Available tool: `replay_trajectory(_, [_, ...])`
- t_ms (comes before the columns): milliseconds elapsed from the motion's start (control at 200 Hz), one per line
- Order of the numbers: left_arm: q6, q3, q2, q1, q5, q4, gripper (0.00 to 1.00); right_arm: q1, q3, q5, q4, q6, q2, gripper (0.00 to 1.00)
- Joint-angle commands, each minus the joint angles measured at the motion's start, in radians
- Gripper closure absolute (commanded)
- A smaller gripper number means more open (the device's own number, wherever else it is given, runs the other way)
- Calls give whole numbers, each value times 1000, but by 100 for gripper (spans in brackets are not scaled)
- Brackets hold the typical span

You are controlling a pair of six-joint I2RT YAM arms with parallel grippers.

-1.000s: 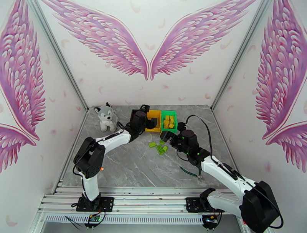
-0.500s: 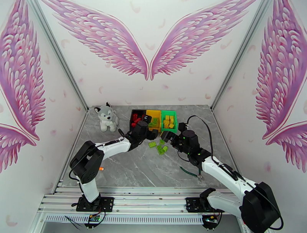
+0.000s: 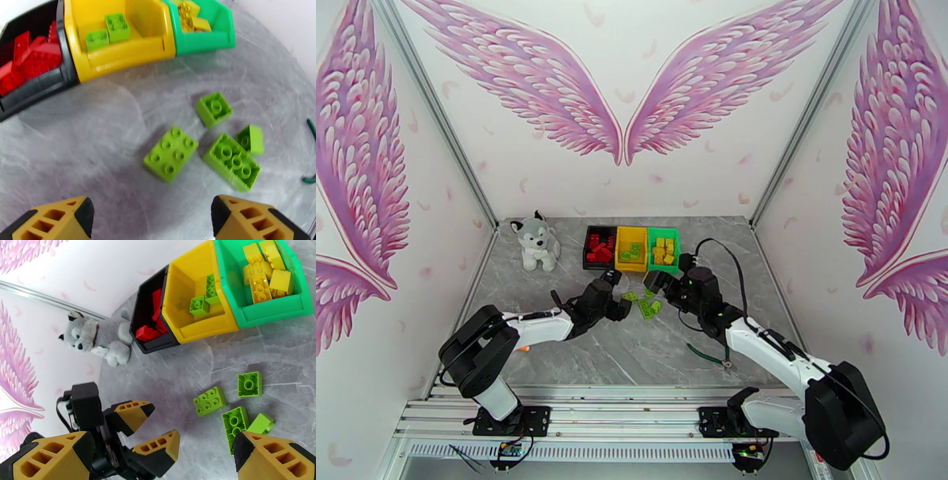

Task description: Sort the legos into containers by color

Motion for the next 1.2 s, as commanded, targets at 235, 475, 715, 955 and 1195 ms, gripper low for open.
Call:
replay_trajectory(235, [-29,-158,25,-42,-12,209,13,-8,34,-78,76,41,119,1])
replay_trajectory(475, [-10,-117,106,-48,-56,195,12,-8,35,-90,85,46,121,1])
replay_trajectory(715, [42,-1,207,-42,-53,150,13,-10,31,-89,77,39,101,1])
replay_trajectory(955, [84,113,288,1,-18,105,19,-14,32,-100,79,39,102,1])
replay_trajectory(1195, [124,198,328,7,-10,42,29,-26,33,-116,86,45,112,1])
